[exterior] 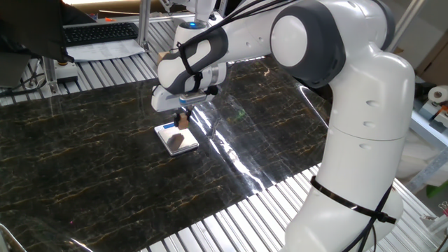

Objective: Remove the object from the scale

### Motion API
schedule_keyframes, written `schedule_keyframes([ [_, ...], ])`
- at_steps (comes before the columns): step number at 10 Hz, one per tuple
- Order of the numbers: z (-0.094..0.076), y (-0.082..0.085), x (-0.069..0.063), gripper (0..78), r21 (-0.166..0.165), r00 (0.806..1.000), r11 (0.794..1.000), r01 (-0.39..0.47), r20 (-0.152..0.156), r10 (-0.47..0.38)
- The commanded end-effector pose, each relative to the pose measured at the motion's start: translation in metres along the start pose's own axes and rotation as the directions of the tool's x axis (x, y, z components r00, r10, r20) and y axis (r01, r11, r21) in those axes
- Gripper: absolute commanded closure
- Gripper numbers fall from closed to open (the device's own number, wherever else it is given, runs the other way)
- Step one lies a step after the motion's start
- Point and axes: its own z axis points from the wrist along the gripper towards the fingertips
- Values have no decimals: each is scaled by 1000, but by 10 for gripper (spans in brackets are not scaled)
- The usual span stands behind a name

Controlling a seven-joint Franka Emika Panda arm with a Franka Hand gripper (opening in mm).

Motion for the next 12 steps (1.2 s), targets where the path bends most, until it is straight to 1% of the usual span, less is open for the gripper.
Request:
schedule_keyframes([
  [1, 6, -23, -6, 764, 5, 999, 999, 34, 0, -34],
  [4, 10, -40, -8, 764, 11, 998, 998, 55, -3, -55],
  [5, 10, -42, -8, 764, 12, 998, 998, 56, -3, -56],
  [6, 13, -49, -8, 764, 24, 998, 998, 62, -4, -62],
  [7, 14, -53, -8, 764, 26, 998, 998, 65, -5, -64],
  [8, 14, -55, -8, 764, 26, 998, 997, 66, -6, -66],
  [9, 14, -65, -7, 764, 23, 997, 997, 73, -6, -73],
  [10, 14, -71, -7, 764, 23, 997, 997, 77, -7, -77],
  [11, 15, -72, -7, 764, 23, 997, 997, 77, -8, -77],
  [12, 17, -81, -6, 764, 24, 997, 997, 76, -11, -76],
])
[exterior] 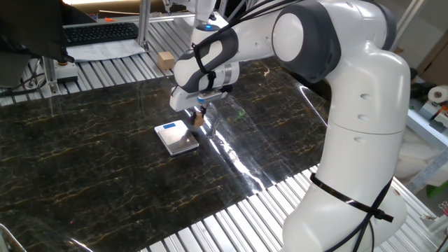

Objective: Remove the object from the scale

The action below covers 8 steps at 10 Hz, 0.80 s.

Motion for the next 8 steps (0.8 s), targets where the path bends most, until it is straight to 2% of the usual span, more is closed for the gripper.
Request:
schedule_keyframes([
  [1, 3, -16, 2, 764, 4, 1000, 1000, 1, -8, -1],
  [3, 3, -16, 2, 764, 17, 1000, 1000, -16, -21, 17],
  [8, 6, -16, 1, 764, -7, 1000, 1000, 17, -17, -17],
])
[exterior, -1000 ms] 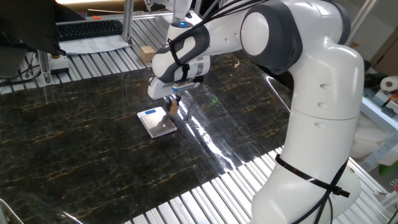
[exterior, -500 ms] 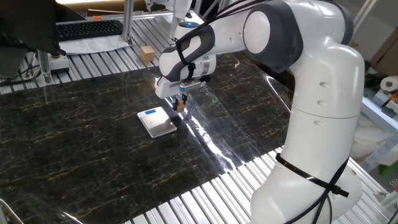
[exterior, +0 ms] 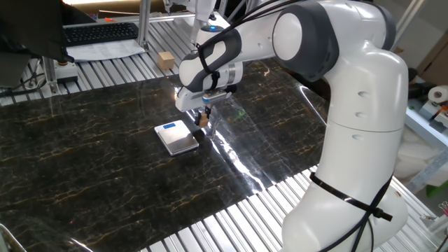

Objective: Remove the object from the scale

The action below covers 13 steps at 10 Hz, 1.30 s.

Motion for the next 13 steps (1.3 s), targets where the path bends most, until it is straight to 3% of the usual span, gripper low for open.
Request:
schedule_keyframes([
  [1, 0, -1, -1, 764, -5, 1000, 1000, 7, 4, -7],
  [4, 7, 0, -4, 764, -5, 1000, 1000, 3, 13, -3],
  [13, 9, 0, -4, 764, 4, 1000, 1000, -18, 2, 18],
])
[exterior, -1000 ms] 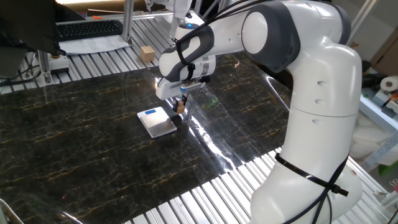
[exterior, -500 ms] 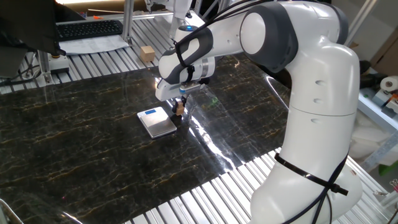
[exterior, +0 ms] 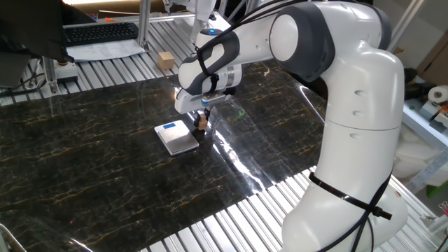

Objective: Remove the object from the scale

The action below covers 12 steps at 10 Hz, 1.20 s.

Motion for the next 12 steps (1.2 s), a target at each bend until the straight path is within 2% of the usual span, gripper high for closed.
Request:
schedule_keyframes([
  [1, -1, 0, -2, 764, 1, 1000, 1000, 2, 0, -2],
  [12, 5, 0, -3, 764, 0, 1000, 1000, -6, 5, 6],
])
